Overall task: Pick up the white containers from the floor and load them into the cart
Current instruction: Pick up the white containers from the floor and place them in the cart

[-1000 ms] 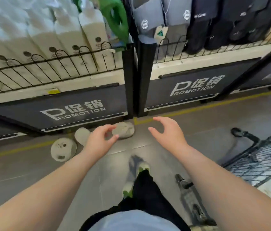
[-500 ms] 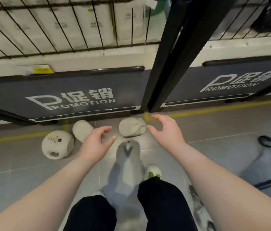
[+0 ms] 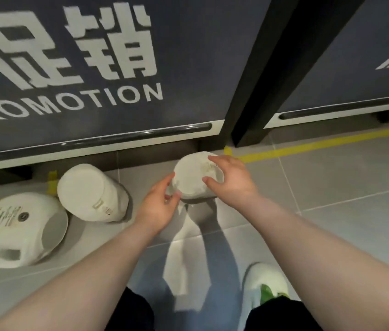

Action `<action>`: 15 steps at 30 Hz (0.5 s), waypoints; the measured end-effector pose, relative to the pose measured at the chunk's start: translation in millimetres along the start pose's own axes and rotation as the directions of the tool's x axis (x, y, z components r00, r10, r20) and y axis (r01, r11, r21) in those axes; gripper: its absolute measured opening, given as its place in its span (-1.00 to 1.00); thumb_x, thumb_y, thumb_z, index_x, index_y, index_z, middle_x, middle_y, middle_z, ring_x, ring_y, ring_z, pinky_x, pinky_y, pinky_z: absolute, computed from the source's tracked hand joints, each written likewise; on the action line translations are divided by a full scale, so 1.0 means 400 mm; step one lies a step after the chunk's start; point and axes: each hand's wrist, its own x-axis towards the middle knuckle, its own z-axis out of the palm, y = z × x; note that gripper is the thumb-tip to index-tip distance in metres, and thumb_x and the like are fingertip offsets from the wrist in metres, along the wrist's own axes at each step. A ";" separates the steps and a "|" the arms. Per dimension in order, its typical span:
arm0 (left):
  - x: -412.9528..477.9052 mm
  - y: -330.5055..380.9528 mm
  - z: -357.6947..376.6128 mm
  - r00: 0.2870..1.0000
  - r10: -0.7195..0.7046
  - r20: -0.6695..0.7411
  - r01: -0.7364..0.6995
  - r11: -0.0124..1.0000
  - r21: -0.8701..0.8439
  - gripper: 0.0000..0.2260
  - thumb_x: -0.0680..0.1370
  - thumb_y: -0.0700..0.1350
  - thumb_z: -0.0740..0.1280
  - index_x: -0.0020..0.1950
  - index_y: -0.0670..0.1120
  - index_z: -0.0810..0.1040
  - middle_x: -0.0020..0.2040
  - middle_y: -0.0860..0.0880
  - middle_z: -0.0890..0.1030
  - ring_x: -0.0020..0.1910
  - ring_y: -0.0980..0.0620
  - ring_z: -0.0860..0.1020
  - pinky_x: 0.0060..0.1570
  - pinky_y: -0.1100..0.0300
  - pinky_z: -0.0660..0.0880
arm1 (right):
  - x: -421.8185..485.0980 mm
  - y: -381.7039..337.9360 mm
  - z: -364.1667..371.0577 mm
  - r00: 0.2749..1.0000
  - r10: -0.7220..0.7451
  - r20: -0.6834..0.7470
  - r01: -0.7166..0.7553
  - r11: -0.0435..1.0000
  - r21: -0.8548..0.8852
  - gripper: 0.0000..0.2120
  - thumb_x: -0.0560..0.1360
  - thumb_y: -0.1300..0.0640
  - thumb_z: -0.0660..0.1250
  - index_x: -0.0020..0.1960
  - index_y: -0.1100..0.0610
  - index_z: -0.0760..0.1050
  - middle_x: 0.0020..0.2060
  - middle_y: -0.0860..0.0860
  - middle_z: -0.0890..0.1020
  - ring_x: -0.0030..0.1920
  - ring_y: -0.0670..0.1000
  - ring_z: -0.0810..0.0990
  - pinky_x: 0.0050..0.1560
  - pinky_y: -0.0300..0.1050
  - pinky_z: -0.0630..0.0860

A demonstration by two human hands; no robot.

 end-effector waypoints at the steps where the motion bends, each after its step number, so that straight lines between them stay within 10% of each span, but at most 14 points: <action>1: 0.030 -0.024 0.027 1.000 0.003 -0.006 -0.003 1.000 -0.018 -0.54 0.61 0.04 0.24 0.50 0.10 0.23 0.41 -0.04 0.39 0.02 0.09 0.49 0.06 0.23 0.39 | 0.021 0.015 0.032 1.000 0.000 -0.006 0.000 1.000 -0.011 -0.43 0.48 -0.09 0.33 0.45 -0.04 0.29 0.45 0.06 0.30 0.45 0.09 0.17 0.45 -0.08 0.13; 7: 0.142 -0.122 0.151 0.999 -0.001 -0.037 -0.008 0.969 -0.247 -0.37 0.49 0.29 0.24 0.51 0.19 0.15 0.46 0.03 0.33 0.38 -0.05 0.38 0.33 -0.10 0.41 | 0.093 0.083 0.134 0.998 -0.006 0.066 0.019 0.982 -0.190 -0.38 0.50 -0.27 0.18 0.48 -0.30 0.00 0.55 -0.05 -0.15 0.52 0.13 -0.21 0.49 0.19 -0.11; 15: 0.169 -0.072 0.205 0.999 0.019 -0.045 -0.034 0.930 -0.367 -0.46 0.54 0.18 0.28 0.48 0.28 0.17 0.46 0.06 0.28 0.38 0.05 0.32 0.35 -0.03 0.40 | 0.091 0.179 0.131 0.996 0.027 -0.086 -0.026 1.000 0.016 -0.37 0.49 -0.15 0.28 0.46 -0.31 0.05 0.44 0.05 0.06 0.43 0.17 0.03 0.47 0.11 0.08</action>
